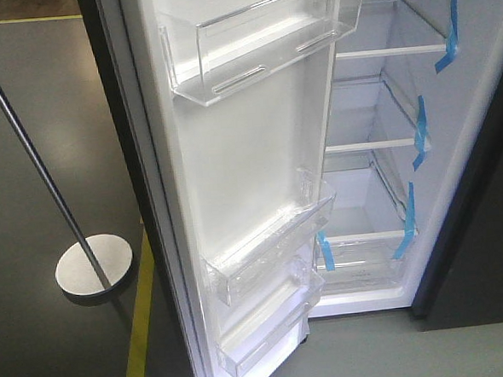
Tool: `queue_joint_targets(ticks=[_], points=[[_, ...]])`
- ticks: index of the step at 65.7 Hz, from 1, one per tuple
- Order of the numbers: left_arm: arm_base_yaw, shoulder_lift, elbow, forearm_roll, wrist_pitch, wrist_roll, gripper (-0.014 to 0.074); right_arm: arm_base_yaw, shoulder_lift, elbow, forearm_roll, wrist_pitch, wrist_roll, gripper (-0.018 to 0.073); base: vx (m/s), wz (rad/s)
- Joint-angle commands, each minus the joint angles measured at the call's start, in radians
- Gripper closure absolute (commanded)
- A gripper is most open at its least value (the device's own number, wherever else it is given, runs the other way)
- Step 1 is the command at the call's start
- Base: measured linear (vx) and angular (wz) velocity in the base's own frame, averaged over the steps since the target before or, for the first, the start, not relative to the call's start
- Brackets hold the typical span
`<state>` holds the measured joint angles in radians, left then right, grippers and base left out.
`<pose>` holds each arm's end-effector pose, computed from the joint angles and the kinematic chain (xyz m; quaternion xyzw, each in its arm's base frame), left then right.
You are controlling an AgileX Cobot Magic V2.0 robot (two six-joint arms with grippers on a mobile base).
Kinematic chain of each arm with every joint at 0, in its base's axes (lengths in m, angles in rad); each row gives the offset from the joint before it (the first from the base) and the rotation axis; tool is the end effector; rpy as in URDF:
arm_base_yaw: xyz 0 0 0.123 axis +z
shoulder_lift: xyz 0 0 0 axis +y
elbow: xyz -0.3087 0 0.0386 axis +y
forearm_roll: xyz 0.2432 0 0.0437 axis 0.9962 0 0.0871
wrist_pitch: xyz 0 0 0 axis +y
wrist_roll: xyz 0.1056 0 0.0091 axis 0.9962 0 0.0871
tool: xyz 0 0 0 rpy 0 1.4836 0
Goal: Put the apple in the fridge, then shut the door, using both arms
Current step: 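Stop in front of the refrigerator shelves, holding the apple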
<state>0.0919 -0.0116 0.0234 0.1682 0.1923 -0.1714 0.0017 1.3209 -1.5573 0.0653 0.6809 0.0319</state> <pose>0.0393 0.0071 0.1866 -0.0472 0.7448 0.0404 0.6644 0.2865 0.0048 0.4940 0.0215 0.8208 0.0409 0.5693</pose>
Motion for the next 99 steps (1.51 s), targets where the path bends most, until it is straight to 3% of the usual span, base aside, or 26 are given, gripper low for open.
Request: queue_joint_targets(ticks=[1, 99], points=[[-0.005, -0.015, -0.017, -0.008, -0.067, 0.001, 0.0602, -0.002, -0.028, -0.032, -0.003, -0.082, -0.009, 0.0363, 0.05, 0.01], [-0.005, -0.015, -0.017, -0.008, -0.067, 0.001, 0.0602, -0.002, -0.028, -0.032, -0.003, -0.082, -0.009, 0.0363, 0.04, 0.01]])
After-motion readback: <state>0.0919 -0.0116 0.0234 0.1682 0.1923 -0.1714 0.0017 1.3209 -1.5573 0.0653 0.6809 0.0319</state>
